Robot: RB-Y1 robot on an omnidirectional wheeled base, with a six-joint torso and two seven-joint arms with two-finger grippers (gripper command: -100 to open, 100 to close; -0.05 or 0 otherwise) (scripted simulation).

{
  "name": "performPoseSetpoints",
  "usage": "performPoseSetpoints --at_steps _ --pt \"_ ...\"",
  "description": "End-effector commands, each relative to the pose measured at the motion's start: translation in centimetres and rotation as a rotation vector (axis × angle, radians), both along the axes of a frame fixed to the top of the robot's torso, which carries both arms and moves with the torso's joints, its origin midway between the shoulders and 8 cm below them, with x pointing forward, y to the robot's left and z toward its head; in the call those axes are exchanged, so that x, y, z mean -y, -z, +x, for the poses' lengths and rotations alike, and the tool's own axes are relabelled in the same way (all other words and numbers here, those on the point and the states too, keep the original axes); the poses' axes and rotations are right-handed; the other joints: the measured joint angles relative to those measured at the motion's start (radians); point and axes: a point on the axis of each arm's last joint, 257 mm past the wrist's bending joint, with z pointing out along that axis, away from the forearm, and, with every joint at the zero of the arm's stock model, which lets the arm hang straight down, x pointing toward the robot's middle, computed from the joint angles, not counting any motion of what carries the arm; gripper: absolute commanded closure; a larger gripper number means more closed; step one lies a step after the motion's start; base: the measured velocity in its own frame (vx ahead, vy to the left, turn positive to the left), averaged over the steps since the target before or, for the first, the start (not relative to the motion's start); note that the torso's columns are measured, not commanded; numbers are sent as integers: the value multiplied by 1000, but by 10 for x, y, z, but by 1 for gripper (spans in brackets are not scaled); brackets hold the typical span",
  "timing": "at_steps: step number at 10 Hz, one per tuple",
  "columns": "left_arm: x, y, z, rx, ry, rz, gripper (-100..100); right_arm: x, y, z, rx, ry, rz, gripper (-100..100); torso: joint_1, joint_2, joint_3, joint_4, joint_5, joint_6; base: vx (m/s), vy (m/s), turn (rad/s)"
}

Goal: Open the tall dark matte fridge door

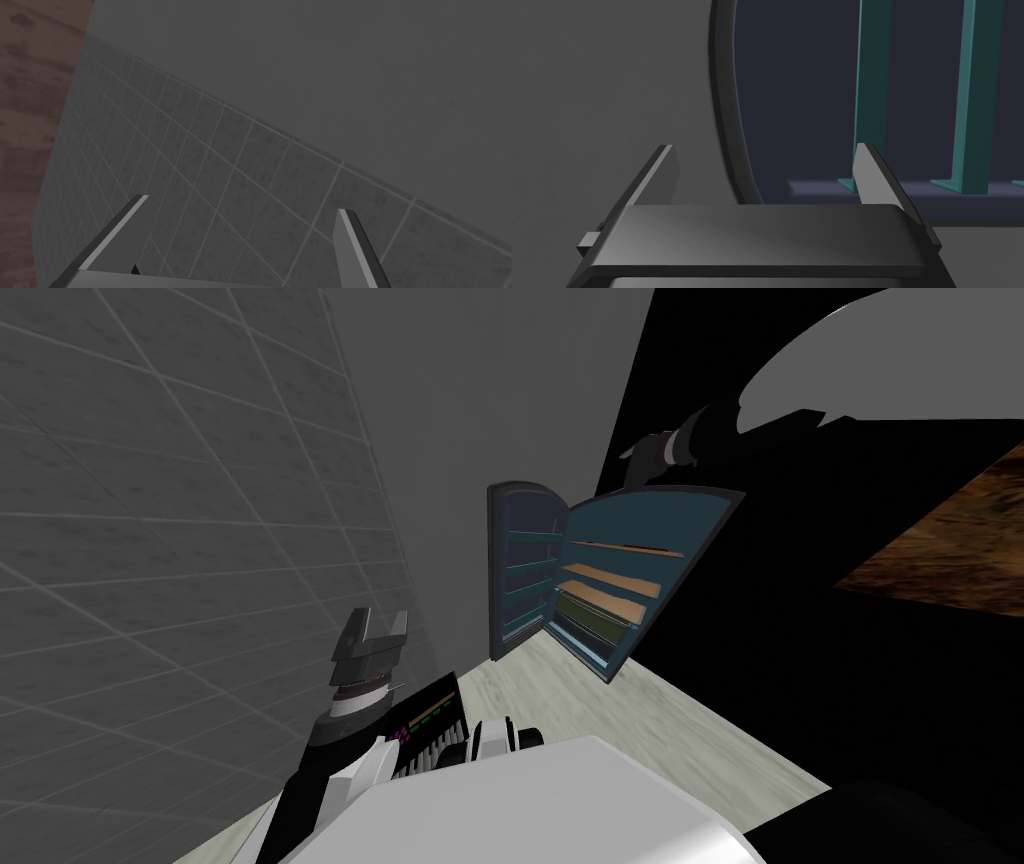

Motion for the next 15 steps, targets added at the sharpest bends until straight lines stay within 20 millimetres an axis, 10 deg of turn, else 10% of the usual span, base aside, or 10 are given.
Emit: performPoseSetpoints --at_steps 1,15 --pt "0 0 0 0 0 0 0 0 0 0 0 0 0 -100 0 0 0 0 0 0 7 -8 22" --pt "0 0 0 0 0 0 0 -78 -55 -30 0 -55 0 -100 1 1 0 0 0 0 13 -27 -21"
